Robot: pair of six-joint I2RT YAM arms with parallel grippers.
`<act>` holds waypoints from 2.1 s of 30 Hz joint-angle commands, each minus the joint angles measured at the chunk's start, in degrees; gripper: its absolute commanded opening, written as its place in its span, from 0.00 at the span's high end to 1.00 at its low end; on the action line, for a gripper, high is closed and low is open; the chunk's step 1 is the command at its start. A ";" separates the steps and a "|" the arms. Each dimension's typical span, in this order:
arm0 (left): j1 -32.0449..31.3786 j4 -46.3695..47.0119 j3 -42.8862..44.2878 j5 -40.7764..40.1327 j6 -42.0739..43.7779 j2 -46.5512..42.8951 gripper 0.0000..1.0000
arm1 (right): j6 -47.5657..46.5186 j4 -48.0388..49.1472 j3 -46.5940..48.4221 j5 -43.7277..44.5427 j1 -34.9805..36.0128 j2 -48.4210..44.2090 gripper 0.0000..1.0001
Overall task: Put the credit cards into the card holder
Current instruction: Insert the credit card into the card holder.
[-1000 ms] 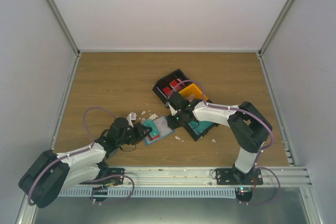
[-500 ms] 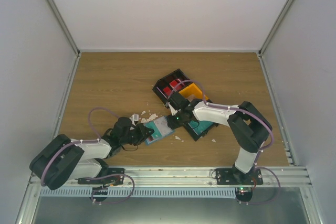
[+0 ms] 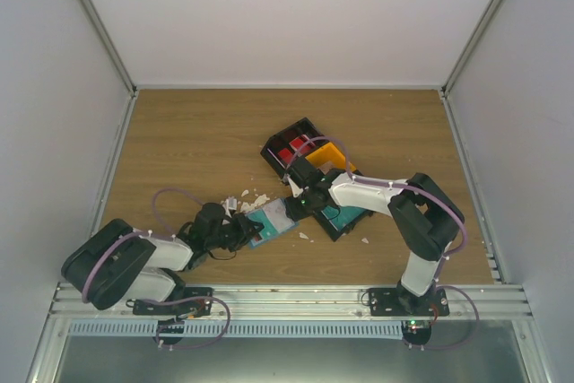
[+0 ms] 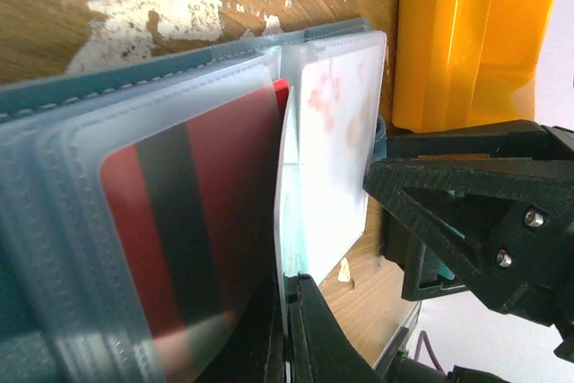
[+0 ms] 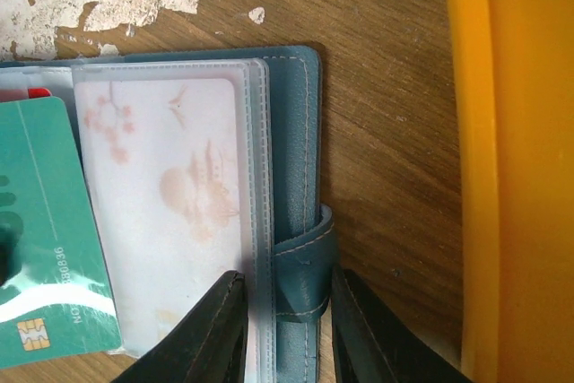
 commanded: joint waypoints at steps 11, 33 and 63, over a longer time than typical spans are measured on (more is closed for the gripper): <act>-0.87 9.36 -0.03 1.43 1.69 10.36 1.00 | 0.24 -4.12 -1.34 -0.86 0.84 3.96 0.73; -2.16 10.99 2.12 2.62 4.01 14.60 0.81 | 0.34 -3.95 -1.17 -1.45 1.09 3.98 0.75; -2.67 -26.76 8.42 -3.64 11.07 -2.14 0.56 | 0.06 -3.48 -0.72 -1.72 1.07 2.73 0.76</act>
